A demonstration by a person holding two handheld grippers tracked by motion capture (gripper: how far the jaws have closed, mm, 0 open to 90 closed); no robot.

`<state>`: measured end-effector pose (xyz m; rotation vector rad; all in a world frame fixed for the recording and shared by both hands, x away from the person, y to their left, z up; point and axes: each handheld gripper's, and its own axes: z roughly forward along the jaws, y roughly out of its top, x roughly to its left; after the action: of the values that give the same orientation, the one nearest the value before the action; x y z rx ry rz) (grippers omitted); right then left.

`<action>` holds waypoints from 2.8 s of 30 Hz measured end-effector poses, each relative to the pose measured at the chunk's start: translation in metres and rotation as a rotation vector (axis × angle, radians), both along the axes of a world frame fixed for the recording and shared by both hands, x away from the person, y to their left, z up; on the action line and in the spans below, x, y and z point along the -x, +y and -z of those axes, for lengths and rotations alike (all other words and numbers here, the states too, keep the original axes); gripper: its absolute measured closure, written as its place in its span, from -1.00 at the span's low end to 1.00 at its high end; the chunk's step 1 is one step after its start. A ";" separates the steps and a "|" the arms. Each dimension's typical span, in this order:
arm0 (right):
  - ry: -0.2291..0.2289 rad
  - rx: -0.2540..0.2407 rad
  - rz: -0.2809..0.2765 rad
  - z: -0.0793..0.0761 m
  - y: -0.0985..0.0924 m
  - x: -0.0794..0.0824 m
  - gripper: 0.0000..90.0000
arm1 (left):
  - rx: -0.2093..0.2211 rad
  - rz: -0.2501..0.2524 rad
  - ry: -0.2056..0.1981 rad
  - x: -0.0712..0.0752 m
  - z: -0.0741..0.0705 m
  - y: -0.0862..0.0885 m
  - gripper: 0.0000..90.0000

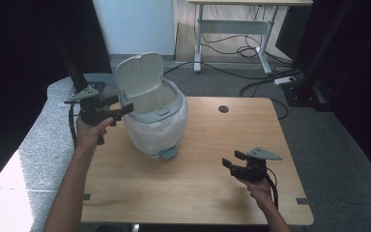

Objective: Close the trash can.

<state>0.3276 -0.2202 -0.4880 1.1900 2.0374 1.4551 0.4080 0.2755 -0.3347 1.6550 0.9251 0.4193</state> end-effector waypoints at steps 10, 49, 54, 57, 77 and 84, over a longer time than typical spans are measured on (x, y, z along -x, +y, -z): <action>0.021 0.008 -0.003 0.006 0.003 0.001 -0.28 | -0.035 -0.065 -0.027 -0.026 -0.013 -0.003 -0.61; 0.044 0.029 -0.012 0.012 0.007 0.001 -0.28 | 0.042 0.065 0.011 -0.035 -0.017 -0.019 -0.59; 0.053 0.036 -0.015 0.013 0.010 0.002 -0.28 | 0.056 0.073 0.021 -0.030 -0.006 -0.023 -0.60; 0.055 0.036 -0.013 0.013 0.010 0.003 -0.28 | 0.048 0.072 0.022 -0.030 -0.001 -0.028 -0.64; 0.063 0.038 -0.006 0.015 0.009 0.002 -0.28 | -0.153 -0.051 -0.011 -0.034 0.008 -0.066 -0.60; 0.068 0.040 -0.005 0.016 0.009 0.002 -0.28 | -0.195 -0.104 -0.030 -0.031 0.010 -0.074 -0.54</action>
<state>0.3256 -0.2113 -0.5037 1.2350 2.1056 1.3870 0.4389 0.2020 -0.3443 1.7761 0.9758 0.6197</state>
